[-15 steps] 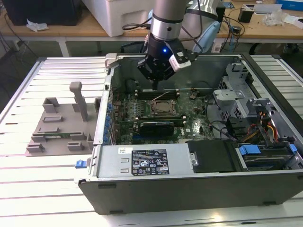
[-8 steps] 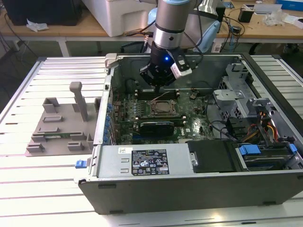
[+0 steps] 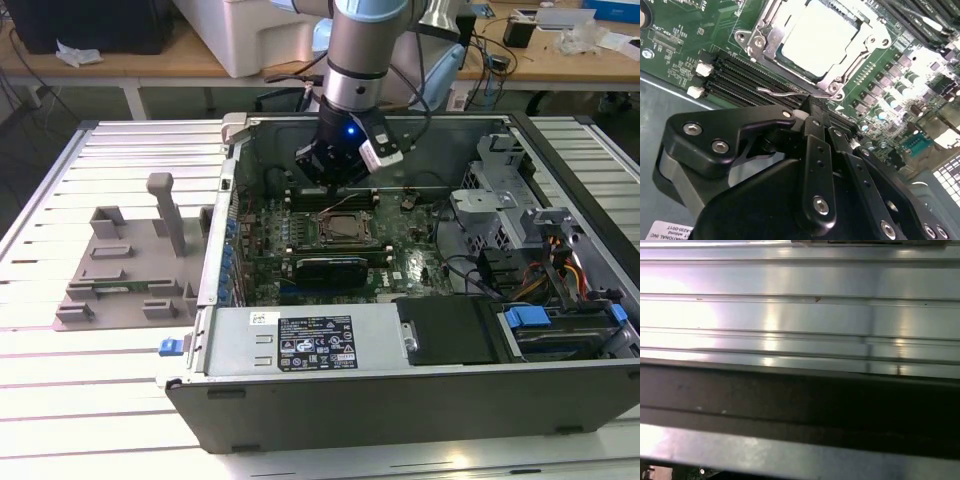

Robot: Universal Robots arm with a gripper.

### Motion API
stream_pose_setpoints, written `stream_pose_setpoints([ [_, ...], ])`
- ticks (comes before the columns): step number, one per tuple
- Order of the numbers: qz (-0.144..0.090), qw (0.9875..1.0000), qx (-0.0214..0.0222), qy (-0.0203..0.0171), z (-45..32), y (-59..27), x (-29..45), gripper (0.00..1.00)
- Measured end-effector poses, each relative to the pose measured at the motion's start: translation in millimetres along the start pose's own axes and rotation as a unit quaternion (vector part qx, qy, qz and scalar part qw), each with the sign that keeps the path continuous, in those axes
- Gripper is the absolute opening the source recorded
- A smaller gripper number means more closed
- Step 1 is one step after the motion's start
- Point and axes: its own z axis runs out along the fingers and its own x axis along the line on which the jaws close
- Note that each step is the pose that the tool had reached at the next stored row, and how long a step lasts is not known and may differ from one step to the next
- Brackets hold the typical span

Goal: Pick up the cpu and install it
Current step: 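Install the first cpu locking lever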

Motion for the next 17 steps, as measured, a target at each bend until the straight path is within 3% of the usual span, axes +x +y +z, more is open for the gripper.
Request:
stream_pose_setpoints([
  [4, -0.001, 1.0000, 0.0001, 0.0010, 1.9, -0.5, -6.7, 0.11],
  [9, 0.000, 1.0000, -0.0003, 0.0074, 6.7, -1.9, -28.6, 0.11],
  [14, 0.000, 1.0000, -0.0009, 0.0095, 14.3, -3.2, -33.7, 0.11],
  [16, -0.001, 1.0000, -0.0010, 0.0070, 8.1, -3.2, -33.1, 0.11],
  [17, -0.001, 1.0000, -0.0009, 0.0070, 9.6, -5.4, -33.1, 0.11],
])
